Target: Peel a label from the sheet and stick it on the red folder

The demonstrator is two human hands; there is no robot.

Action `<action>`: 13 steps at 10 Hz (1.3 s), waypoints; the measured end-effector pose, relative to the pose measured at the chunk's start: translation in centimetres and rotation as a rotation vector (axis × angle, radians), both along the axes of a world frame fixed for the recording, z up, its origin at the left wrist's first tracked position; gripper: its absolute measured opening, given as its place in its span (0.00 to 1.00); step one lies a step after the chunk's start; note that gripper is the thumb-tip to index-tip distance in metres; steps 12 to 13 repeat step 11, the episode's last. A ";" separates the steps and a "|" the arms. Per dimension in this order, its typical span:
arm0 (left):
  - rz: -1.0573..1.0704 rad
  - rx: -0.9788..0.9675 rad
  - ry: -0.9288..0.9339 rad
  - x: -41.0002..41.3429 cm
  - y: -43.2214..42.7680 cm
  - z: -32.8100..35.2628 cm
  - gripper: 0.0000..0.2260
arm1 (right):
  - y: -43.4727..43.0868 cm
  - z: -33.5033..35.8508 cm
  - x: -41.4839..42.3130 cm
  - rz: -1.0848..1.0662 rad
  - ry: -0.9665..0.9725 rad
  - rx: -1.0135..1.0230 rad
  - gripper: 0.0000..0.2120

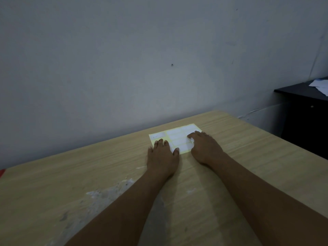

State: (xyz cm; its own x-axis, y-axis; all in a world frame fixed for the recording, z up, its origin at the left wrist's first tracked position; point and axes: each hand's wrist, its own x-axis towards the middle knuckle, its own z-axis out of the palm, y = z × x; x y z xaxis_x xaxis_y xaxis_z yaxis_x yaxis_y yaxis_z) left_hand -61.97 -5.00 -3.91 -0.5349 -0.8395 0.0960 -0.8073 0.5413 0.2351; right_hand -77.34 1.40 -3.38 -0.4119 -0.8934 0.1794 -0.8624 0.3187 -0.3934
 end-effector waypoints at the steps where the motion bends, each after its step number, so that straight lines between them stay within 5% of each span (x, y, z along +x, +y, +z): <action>1: -0.001 0.004 0.006 -0.1 -0.2 0.0 0.31 | -0.2 0.0 -0.1 -0.006 -0.002 0.002 0.27; 6: -0.012 -0.002 0.019 0.1 -0.3 0.2 0.32 | -0.6 -0.3 -0.3 -0.003 -0.002 0.006 0.29; 10: -0.109 -0.039 0.129 3.2 1.2 0.9 0.27 | 0.6 0.1 2.6 0.035 0.103 -0.213 0.17; 13: -0.111 -0.055 0.179 5.0 2.1 1.1 0.26 | 1.3 0.4 4.7 0.058 0.110 -0.206 0.17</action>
